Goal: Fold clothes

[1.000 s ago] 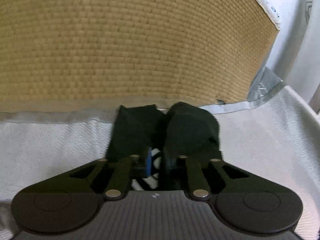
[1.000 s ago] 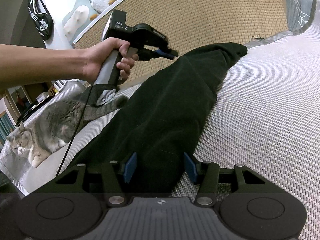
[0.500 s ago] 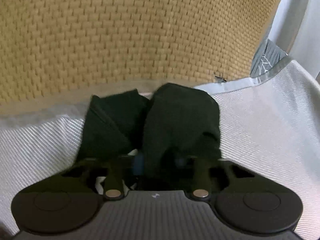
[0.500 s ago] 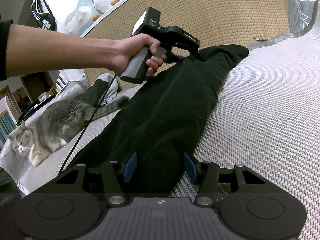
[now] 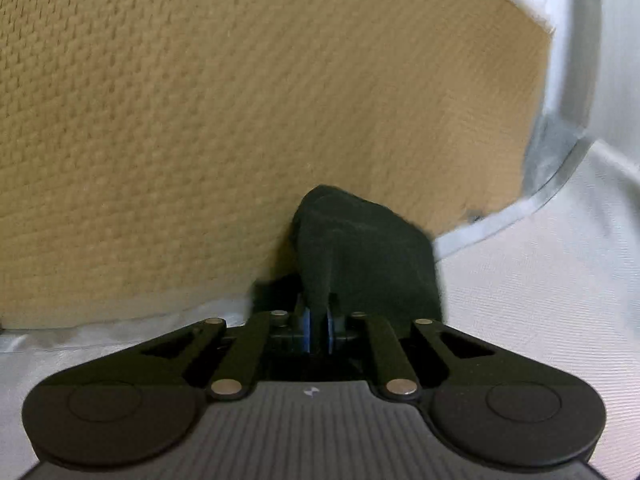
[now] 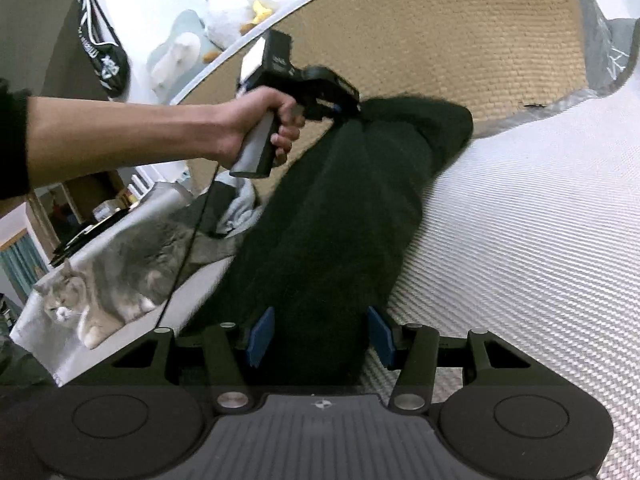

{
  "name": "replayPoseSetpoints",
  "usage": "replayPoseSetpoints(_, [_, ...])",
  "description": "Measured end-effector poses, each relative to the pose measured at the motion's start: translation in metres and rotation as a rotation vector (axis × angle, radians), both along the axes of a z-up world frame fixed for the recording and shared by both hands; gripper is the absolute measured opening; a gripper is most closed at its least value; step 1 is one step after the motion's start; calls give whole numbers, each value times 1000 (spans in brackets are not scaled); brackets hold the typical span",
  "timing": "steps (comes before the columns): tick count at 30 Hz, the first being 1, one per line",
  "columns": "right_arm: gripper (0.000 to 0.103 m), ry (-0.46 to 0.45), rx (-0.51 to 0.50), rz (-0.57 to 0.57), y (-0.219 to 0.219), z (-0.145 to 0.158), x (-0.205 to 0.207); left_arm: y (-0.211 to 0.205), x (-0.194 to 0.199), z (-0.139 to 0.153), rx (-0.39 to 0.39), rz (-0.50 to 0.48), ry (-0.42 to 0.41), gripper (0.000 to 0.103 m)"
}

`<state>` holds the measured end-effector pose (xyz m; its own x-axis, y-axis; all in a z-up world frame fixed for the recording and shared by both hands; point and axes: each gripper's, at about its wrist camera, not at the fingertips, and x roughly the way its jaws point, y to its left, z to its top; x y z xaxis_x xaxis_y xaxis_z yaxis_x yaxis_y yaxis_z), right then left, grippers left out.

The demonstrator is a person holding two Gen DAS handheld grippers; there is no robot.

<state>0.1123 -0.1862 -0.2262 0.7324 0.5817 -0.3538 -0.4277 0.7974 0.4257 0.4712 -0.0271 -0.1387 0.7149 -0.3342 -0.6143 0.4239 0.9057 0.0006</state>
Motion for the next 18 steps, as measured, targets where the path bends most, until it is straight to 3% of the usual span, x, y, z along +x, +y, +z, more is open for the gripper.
replayPoseSetpoints(3, [56, -25, -49, 29, 9, 0, -4, 16, 4, -16, -17, 70, 25, 10])
replayPoseSetpoints(6, [56, -49, -104, 53, 17, -1, -6, 22, 0, -23, -50, 67, 53, 14])
replayPoseSetpoints(8, [56, -49, -114, 58, 18, -3, -6, 26, -3, -27, -68, 57, 73, 32])
replayPoseSetpoints(10, [57, -44, -116, 61, 18, -4, -5, 29, -7, -30, -86, 47, 93, 39])
replayPoseSetpoints(11, [57, -43, -114, 61, 18, -4, -5, 30, -8, -31, -95, 41, 103, 50])
replayPoseSetpoints(12, [57, -41, -112, 61, 17, -4, -5, 32, -10, -33, -104, 36, 113, 54])
replayPoseSetpoints(18, [57, -42, -116, 62, 18, -4, -7, 41, -20, -43, -158, 5, 173, 53])
